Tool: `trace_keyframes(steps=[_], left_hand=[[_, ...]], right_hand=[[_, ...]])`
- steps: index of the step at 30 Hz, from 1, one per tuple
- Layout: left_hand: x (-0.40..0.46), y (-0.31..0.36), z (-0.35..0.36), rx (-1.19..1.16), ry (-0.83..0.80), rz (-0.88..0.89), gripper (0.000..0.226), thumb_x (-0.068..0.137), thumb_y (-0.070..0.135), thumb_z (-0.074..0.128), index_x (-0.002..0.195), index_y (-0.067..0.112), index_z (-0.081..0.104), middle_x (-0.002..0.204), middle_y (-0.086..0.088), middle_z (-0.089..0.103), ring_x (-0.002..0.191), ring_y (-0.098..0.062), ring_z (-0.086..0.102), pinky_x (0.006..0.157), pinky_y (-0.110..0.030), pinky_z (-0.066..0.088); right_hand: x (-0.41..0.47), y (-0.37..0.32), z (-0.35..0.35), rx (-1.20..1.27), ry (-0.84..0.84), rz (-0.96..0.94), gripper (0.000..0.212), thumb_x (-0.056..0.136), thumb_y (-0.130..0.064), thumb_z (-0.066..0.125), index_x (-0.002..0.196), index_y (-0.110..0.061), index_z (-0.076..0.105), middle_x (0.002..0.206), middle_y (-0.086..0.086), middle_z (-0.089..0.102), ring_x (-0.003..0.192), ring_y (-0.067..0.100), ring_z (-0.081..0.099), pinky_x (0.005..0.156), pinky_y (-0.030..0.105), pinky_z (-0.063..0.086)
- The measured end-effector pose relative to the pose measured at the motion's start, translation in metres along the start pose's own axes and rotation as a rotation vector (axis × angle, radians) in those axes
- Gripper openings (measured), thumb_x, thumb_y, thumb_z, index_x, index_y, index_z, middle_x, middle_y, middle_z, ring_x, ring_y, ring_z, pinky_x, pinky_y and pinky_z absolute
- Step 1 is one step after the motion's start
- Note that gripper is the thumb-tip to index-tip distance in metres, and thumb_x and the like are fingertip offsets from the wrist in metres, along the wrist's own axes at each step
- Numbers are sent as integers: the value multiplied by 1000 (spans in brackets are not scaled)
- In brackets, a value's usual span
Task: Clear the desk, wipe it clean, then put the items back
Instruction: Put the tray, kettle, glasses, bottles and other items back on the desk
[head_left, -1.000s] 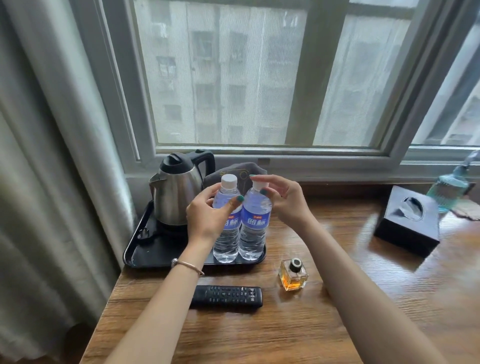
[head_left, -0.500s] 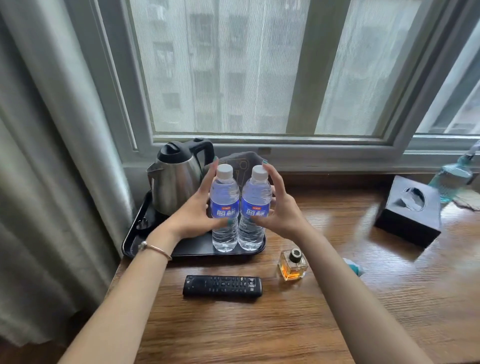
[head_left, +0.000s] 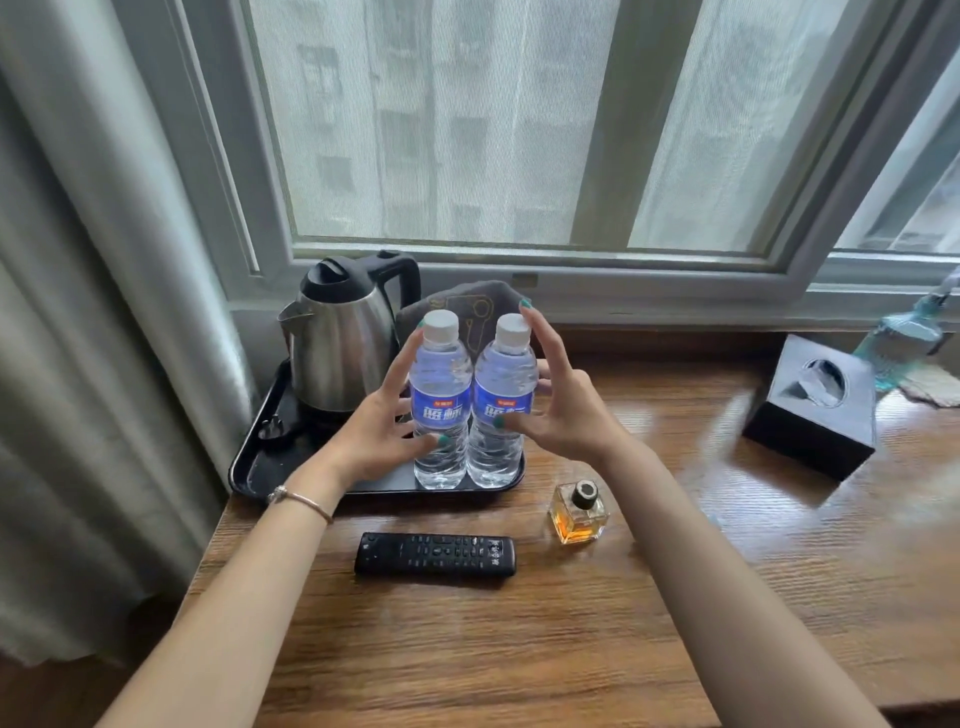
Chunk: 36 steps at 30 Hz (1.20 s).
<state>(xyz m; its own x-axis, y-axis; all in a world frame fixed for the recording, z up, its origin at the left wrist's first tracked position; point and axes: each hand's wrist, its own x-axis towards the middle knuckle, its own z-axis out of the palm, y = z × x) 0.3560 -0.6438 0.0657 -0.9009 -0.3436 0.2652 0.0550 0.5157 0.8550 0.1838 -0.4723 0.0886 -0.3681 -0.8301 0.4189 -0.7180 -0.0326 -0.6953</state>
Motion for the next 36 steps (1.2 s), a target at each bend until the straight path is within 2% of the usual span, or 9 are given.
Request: trace_keyframes(steps=[3,7,11,15,18,20,22,27,36], left_hand=[[1,-2,1,36,-12,0,118,82,-2,71,127,79,-3,136,30,34,113,10,55,87,-12,48],[-4,-8,7,107,-22,-24,121,83,4,72,136,66,-18,149,25,25,128,13,41,100,-10,38],[-19,-17,12,304,-3,-115,126,79,19,78,146,40,-26,151,23,20,141,-1,25,117,-30,22],[-56,-14,42,395,96,-213,114,81,38,72,144,41,-24,161,8,10,148,-12,6,121,-41,11],[-79,2,77,401,90,-230,106,88,38,66,145,33,-24,159,9,-19,143,-3,-24,122,-34,0],[-87,11,95,416,139,-277,103,91,36,61,147,26,-25,155,8,-31,137,1,-35,120,-29,-6],[-91,18,105,342,186,-319,97,91,31,62,153,22,-12,159,7,-22,139,2,-30,117,-23,-7],[-82,37,130,229,36,-197,82,89,31,67,153,28,15,153,16,15,138,8,3,111,-14,5],[-13,32,173,221,-171,-157,73,81,17,72,145,21,38,143,2,42,135,-14,38,106,-15,23]], right_hand=[[0,1,1,-6,8,63,125,76,-13,83,146,-53,-13,116,-2,67,98,2,66,93,11,45],[-13,9,8,113,21,162,130,75,-12,83,146,-52,-19,116,2,66,106,8,65,93,32,53],[-29,12,7,46,-21,246,134,71,-12,85,145,-50,-20,142,4,50,131,11,48,111,38,35],[-66,7,-18,-18,9,316,117,71,-14,86,151,-40,4,143,-5,45,128,-7,44,102,15,36],[-107,2,-43,-197,94,339,78,72,-19,85,137,-37,45,134,-11,55,126,-2,48,109,27,39],[-136,-1,-59,-259,145,380,61,72,-16,84,119,-43,56,126,-16,58,127,5,49,109,18,34],[-159,-5,-70,-277,106,518,60,74,-14,83,117,-44,56,124,-15,58,123,5,49,98,8,31],[-190,10,-71,-346,0,819,77,75,-22,83,141,-25,44,142,-1,46,128,11,40,107,26,31],[-190,24,-50,-293,-117,1015,122,70,-40,85,149,-50,-9,155,0,-10,147,30,2,120,50,17]])
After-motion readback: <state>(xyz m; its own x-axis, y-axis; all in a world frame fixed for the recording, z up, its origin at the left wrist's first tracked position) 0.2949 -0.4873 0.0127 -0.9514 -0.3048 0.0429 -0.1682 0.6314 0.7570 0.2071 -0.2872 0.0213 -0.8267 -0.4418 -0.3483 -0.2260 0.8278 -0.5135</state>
